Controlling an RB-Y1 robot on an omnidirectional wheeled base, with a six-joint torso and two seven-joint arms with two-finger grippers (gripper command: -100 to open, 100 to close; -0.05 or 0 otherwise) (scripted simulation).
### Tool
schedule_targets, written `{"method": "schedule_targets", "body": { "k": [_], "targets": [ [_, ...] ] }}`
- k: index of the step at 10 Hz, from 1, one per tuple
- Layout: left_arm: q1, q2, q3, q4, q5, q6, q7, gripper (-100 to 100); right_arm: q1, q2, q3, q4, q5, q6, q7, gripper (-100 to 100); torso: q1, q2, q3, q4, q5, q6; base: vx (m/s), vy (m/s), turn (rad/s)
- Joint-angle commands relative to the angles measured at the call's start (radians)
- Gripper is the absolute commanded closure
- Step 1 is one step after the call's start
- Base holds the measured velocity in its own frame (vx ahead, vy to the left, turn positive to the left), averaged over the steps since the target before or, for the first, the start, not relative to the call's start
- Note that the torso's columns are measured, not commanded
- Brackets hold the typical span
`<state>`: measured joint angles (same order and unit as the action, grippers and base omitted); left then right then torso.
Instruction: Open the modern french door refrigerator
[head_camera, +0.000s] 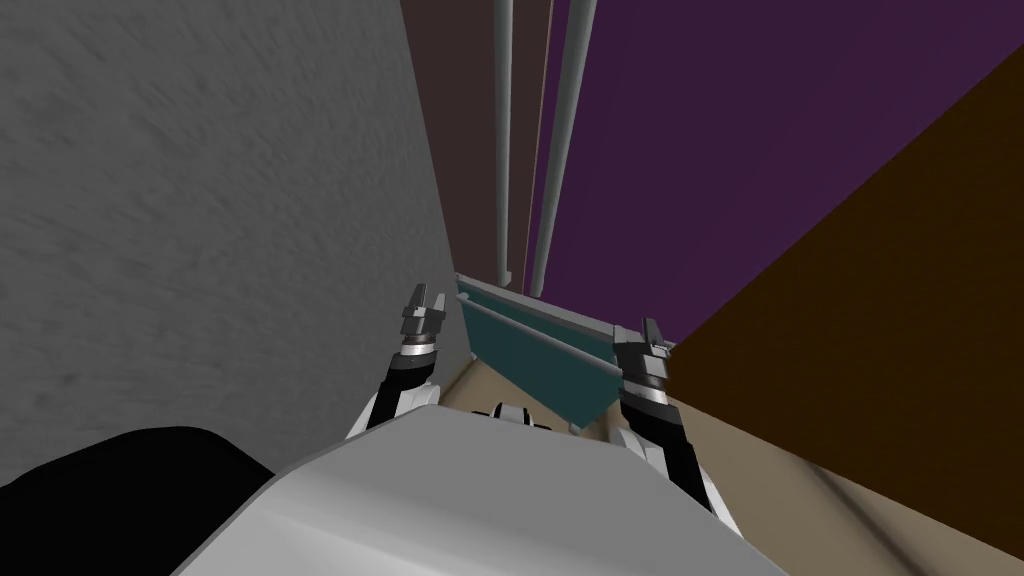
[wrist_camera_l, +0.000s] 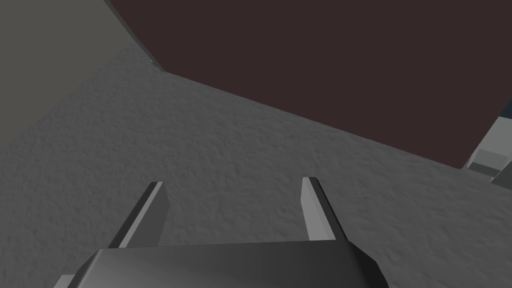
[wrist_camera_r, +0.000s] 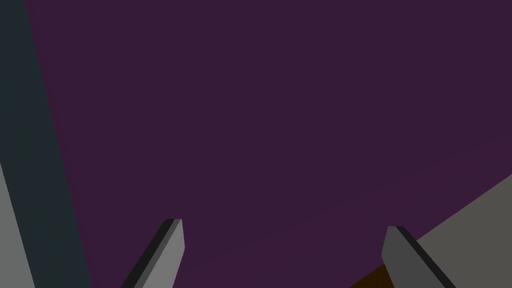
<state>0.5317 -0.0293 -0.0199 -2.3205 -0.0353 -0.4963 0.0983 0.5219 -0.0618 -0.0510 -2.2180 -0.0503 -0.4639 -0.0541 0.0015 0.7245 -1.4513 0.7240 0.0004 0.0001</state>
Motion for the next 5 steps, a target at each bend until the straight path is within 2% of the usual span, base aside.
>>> {"method": "schedule_targets", "body": {
  "k": [1,5],
  "targets": [
    [0.000,0.000,0.000,0.000,0.000,0.000,0.000,0,0.010,-0.051,-0.016,-0.005,0.034,0.010,0.012,-100,0.001,0.009,-0.020,0.010,0.000,0.000,0.030,0.053,-0.038],
    [0.000,0.000,0.000,0.000,0.000,0.000,0.000,0,0.033,-0.124,-0.055,-0.020,0.112,0.033,0.036,-100,-0.001,0.013,-0.025,0.014,0.000,0.000,0.043,0.069,-0.044]
  ]
}}
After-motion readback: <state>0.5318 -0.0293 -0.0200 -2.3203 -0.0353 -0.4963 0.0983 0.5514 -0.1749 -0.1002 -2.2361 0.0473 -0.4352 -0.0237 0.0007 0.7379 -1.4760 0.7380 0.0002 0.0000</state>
